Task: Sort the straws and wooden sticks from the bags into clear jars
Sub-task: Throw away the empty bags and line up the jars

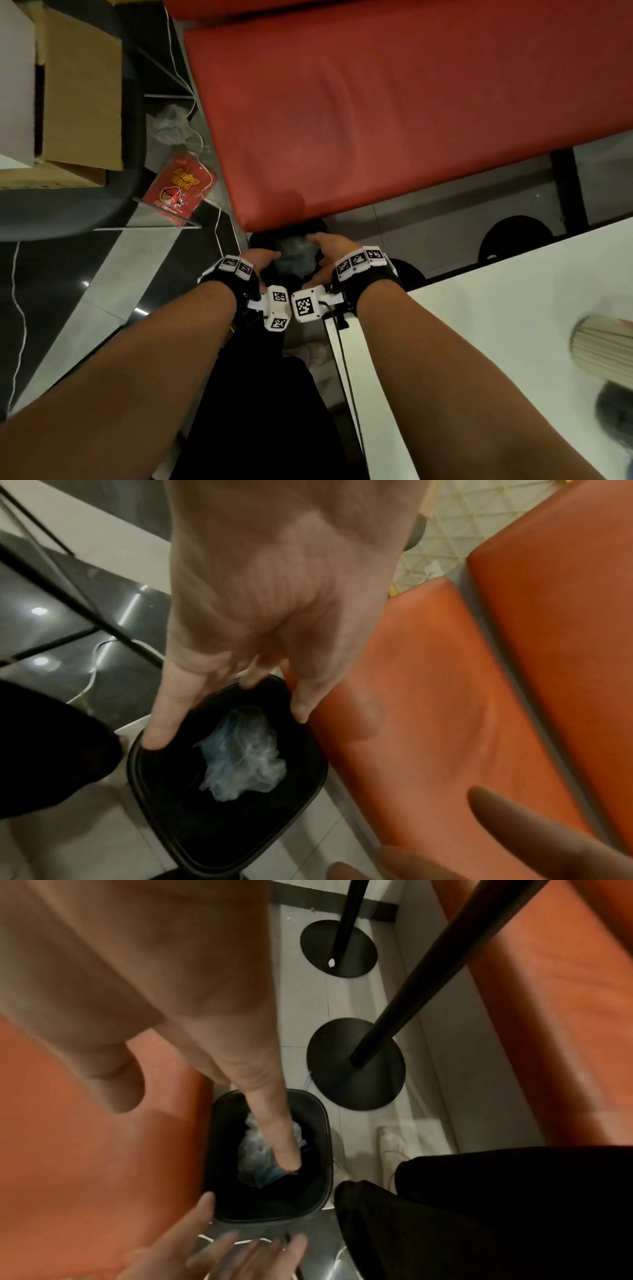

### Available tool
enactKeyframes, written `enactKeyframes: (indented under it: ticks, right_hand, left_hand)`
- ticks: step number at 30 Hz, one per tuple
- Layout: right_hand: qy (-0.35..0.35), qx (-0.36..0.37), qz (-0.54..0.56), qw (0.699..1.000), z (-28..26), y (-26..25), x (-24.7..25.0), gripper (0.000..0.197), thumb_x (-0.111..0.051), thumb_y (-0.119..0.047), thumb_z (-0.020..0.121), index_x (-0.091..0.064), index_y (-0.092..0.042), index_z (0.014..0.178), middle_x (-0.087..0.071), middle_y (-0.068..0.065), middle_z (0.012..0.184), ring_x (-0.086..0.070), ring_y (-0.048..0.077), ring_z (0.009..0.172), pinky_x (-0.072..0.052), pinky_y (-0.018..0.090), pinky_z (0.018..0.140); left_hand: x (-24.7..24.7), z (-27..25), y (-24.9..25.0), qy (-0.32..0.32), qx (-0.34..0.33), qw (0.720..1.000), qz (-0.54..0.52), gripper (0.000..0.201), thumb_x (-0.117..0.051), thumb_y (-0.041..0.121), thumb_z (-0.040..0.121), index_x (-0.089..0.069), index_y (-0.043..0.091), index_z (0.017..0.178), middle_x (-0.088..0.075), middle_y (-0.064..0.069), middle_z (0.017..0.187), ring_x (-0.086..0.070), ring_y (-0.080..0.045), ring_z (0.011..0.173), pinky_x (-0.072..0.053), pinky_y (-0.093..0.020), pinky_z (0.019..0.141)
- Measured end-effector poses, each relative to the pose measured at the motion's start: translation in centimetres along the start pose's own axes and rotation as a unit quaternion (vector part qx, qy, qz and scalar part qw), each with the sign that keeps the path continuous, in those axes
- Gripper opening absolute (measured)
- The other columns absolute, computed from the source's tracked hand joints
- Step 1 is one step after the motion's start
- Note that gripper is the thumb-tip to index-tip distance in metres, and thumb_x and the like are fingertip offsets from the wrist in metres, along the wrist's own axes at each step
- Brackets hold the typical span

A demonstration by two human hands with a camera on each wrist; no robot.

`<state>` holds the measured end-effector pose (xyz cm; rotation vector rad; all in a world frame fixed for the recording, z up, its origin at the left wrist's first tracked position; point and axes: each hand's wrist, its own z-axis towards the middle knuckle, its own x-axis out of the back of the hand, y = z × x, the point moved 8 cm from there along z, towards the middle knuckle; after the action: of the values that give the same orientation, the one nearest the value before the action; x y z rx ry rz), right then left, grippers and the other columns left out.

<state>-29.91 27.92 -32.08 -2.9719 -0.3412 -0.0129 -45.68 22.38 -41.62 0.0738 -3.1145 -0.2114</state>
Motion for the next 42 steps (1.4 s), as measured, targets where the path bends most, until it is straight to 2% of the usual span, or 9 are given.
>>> enactKeyframes:
  ticks: [5,8,12,21,24,27,32,35,42]
  right_hand:
    - [-0.019,0.055,0.08,0.995,-6.3,-2.1,1.6,0.016,-0.051,-0.019,0.102,-0.063,-0.012,0.095,-0.066,0.007,0.09,-0.065,0.021,0.081,-0.053,0.032,0.065]
    - [0.018,0.138,0.092,0.986,-11.1,-2.9,5.3,0.017,-0.053,-0.017,0.099,-0.065,-0.012,0.088,-0.062,0.004,0.075,-0.061,0.016,0.067,-0.048,0.026,0.06]
    - [0.086,0.226,0.172,0.955,-17.0,0.9,13.0,0.015,-0.056,-0.019,0.098,-0.069,-0.012,0.099,-0.065,0.004,0.078,-0.065,0.016,0.066,-0.051,0.027,0.064]
    - [0.267,0.232,0.357,0.864,-28.4,23.0,29.5,0.01,-0.058,-0.015,0.098,-0.067,-0.011,0.099,-0.067,0.007,0.082,-0.065,0.02,0.07,-0.048,0.025,0.059]
    - [0.311,0.189,0.384,0.849,-31.4,30.3,32.9,0.005,-0.059,-0.009,0.097,-0.063,-0.008,0.099,-0.063,0.01,0.08,-0.063,0.022,0.069,-0.047,0.027,0.059]
    - [0.373,0.144,0.397,0.826,-34.6,36.0,36.6,0.015,-0.059,-0.002,0.094,-0.058,-0.002,0.109,-0.063,0.016,0.093,-0.063,0.027,0.077,-0.049,0.032,0.062]
    - [0.503,0.136,0.37,0.769,-39.1,40.1,42.5,0.073,-0.08,-0.007,0.079,-0.039,-0.002,0.139,-0.057,0.018,0.123,-0.059,0.036,0.107,-0.055,0.048,0.09]
    - [0.526,0.151,0.373,0.749,-38.6,40.1,44.6,0.09,-0.09,-0.009,0.068,-0.037,-0.001,0.14,-0.058,0.016,0.127,-0.062,0.032,0.111,-0.056,0.04,0.087]
    - [0.579,0.246,0.346,0.696,-36.0,38.7,50.4,0.073,-0.097,-0.021,0.057,-0.059,-0.013,0.119,-0.069,0.003,0.109,-0.069,0.024,0.099,-0.061,0.044,0.084]
  left_hand:
    - [-2.1,-7.9,5.2,-0.064,-0.076,0.985,0.143,0.03,-0.046,0.038,0.101,-0.067,0.017,0.099,-0.067,-0.004,0.113,-0.059,-0.017,0.086,-0.047,-0.031,0.079]
    - [-6.3,-14.2,9.7,-0.101,-0.185,0.947,0.242,0.034,-0.049,0.039,0.1,-0.07,0.015,0.087,-0.069,-0.007,0.085,-0.061,-0.016,0.065,-0.047,-0.024,0.063]
    - [-15.2,-23.4,13.6,-0.148,-0.324,0.854,0.38,0.034,-0.052,0.038,0.099,-0.069,0.017,0.079,-0.063,0.003,0.064,-0.057,-0.01,0.053,-0.043,-0.022,0.056]
    - [-35.9,-39.5,10.5,-0.197,-0.507,0.633,0.551,0.014,-0.067,0.03,0.088,-0.067,0.024,0.1,-0.069,0.0,0.098,-0.064,-0.011,0.074,-0.049,-0.023,0.056]
    - [-41.7,-43.0,8.8,-0.169,-0.555,0.581,0.57,0.048,-0.075,0.027,0.083,-0.055,0.025,0.127,-0.059,-0.002,0.12,-0.06,-0.013,0.093,-0.05,-0.023,0.068]
    - [-46.0,-44.9,7.5,-0.107,-0.595,0.514,0.608,0.084,-0.08,0.027,0.076,-0.035,0.017,0.147,-0.043,-0.013,0.141,-0.048,-0.027,0.126,-0.044,-0.037,0.101]
    - [-50.0,-43.8,6.6,-0.068,-0.592,0.476,0.647,0.129,-0.091,0.043,0.059,-0.005,0.027,0.154,-0.016,-0.016,0.155,-0.031,-0.036,0.14,-0.033,-0.051,0.112]
    - [-52.0,-42.4,6.7,-0.087,-0.596,0.473,0.643,0.14,-0.092,0.046,0.053,0.005,0.035,0.153,-0.012,-0.015,0.156,-0.028,-0.035,0.141,-0.03,-0.051,0.114]
    - [-57.5,-41.4,8.8,-0.109,-0.632,0.476,0.602,0.122,-0.088,0.036,0.066,-0.005,0.025,0.155,-0.046,-0.019,0.14,-0.046,-0.031,0.129,-0.038,-0.035,0.1]
